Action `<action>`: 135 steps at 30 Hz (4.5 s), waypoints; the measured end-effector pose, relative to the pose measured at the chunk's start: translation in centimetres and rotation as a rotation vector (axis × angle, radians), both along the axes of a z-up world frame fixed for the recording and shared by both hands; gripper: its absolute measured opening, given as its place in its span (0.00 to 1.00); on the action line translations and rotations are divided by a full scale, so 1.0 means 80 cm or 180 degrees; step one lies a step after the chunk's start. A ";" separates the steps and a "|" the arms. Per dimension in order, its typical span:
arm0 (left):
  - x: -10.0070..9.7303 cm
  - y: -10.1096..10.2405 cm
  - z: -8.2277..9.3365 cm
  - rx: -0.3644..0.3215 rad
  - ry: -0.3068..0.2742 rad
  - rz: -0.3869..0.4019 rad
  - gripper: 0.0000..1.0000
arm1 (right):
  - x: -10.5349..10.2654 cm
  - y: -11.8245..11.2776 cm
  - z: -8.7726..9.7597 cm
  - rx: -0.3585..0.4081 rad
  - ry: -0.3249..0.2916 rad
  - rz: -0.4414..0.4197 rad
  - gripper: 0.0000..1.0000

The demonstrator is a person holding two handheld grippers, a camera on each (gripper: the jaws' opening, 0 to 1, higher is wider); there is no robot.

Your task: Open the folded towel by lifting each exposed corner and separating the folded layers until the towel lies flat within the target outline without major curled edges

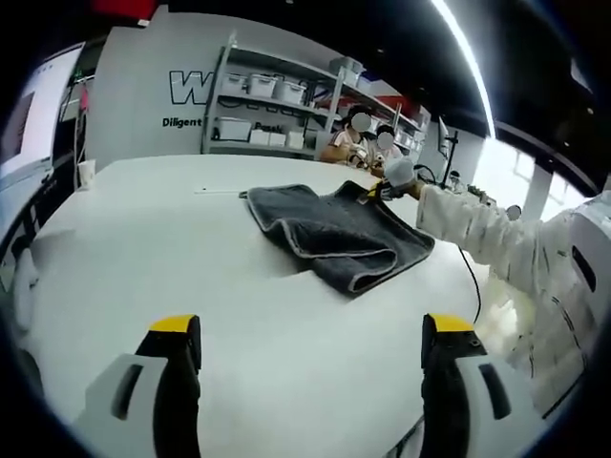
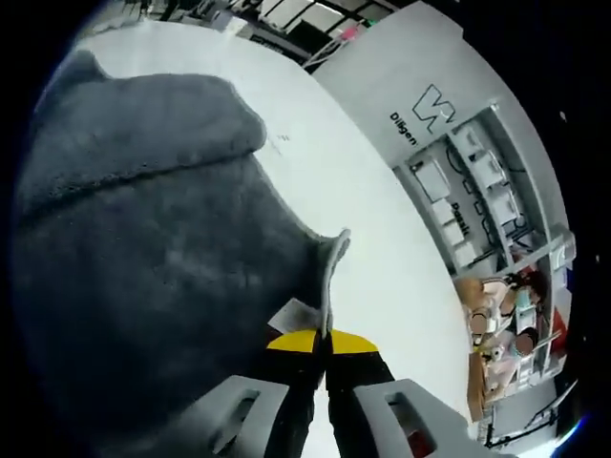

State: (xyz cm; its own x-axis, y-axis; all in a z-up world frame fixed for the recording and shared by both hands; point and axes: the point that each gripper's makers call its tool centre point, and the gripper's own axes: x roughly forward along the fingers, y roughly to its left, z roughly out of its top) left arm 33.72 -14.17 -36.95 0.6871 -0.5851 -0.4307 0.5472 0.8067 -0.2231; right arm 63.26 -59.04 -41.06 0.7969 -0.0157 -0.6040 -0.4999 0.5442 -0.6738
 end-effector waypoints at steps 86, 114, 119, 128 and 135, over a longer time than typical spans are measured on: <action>0.014 0.013 0.006 0.0092 0.0025 0.0175 0.94 | 0.022 0.000 -0.029 0.1143 0.0284 -0.0549 0.00; 0.013 -0.002 0.004 0.0107 0.0036 0.0094 0.94 | 0.035 -0.045 -0.005 0.1621 0.0242 -0.0733 0.04; 0.011 -0.013 0.003 0.0105 0.0040 0.0014 0.94 | 0.013 -0.049 0.012 0.1545 0.0254 -0.0593 0.05; 0.009 -0.023 0.001 0.0078 0.0044 -0.0059 0.94 | -0.040 -0.048 0.028 0.1685 0.0402 -0.0297 0.10; 0.009 -0.031 0.004 0.0062 0.0027 -0.0129 0.94 | -0.111 -0.019 0.039 0.1771 0.0611 0.0138 0.14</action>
